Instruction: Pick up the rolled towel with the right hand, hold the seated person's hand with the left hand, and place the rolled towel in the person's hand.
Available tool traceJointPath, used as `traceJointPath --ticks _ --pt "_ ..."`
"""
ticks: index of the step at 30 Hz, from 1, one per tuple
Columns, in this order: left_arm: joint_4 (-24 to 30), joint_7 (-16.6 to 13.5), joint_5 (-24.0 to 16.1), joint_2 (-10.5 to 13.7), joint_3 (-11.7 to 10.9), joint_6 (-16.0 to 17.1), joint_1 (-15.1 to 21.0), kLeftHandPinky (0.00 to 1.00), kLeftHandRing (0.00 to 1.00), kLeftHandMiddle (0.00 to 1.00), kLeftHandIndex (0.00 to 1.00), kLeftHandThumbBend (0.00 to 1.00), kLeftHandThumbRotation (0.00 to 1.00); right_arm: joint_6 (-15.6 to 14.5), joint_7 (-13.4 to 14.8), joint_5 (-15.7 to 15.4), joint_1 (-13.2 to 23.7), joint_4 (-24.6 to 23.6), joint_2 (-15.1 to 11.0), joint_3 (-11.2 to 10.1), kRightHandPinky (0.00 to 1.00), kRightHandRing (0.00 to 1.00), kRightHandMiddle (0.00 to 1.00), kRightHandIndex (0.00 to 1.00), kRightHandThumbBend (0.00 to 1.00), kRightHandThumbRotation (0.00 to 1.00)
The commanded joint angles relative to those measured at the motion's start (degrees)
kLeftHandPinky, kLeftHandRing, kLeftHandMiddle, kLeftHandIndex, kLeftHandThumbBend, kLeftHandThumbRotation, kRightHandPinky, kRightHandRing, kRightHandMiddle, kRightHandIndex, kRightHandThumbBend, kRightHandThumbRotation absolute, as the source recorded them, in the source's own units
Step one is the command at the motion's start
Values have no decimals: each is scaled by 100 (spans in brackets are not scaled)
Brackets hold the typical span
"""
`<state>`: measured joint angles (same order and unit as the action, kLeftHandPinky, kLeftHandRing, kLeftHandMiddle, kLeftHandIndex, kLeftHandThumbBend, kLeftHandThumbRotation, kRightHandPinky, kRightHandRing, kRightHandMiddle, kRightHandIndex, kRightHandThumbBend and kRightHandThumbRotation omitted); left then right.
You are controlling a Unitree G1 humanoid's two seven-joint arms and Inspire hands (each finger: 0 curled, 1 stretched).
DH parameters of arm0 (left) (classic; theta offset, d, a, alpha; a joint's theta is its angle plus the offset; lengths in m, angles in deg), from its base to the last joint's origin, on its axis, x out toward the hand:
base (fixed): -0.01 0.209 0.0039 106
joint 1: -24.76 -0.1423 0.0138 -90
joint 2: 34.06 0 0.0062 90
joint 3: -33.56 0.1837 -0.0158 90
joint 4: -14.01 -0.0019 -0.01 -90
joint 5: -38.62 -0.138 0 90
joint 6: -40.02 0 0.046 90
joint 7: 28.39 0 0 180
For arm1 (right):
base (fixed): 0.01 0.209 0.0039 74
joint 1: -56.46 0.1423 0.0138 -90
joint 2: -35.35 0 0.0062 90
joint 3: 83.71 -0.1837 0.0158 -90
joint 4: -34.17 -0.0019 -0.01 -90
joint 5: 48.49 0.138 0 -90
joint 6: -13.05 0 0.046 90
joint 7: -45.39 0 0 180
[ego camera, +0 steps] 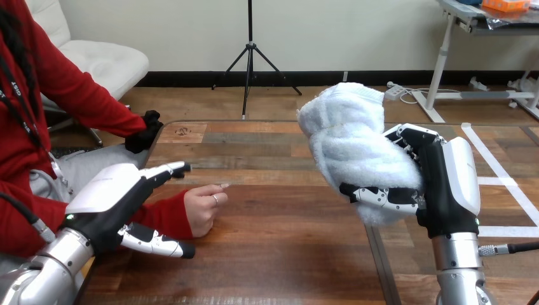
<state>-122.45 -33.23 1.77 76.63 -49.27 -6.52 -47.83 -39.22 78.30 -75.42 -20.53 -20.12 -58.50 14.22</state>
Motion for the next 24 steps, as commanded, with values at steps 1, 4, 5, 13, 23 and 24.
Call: traceJointPath --ticks 1,4,5,13,23,24 --pt "-310 -385 -141 140 170 63 587 75 78 80 84 100 36 -14 12 100 197 -460 2 -269 5 8 12 12 62 0" --pt "-496 -534 -209 148 268 90 675 73 76 79 83 100 37 -16 -26 120 165 -528 2 -287 5 8 12 12 62 0" --pt "-543 -574 -226 151 295 100 699 73 75 79 83 100 37 -18 -38 126 157 -545 3 -292 5 8 12 12 62 0" --pt "-987 -978 -435 145 561 109 906 70 73 78 82 100 44 -73 -134 126 49 -801 21 -365 5 8 12 12 62 0" --pt "-1385 -1250 -574 110 842 50 1110 70 73 78 82 100 48 -94 -271 208 -81 -1118 81 -442 5 8 12 12 62 0" --pt "-1412 -1248 -586 105 868 15 1127 70 73 78 82 100 48 -99 -268 195 -99 -1167 86 -450 5 8 12 12 62 0"
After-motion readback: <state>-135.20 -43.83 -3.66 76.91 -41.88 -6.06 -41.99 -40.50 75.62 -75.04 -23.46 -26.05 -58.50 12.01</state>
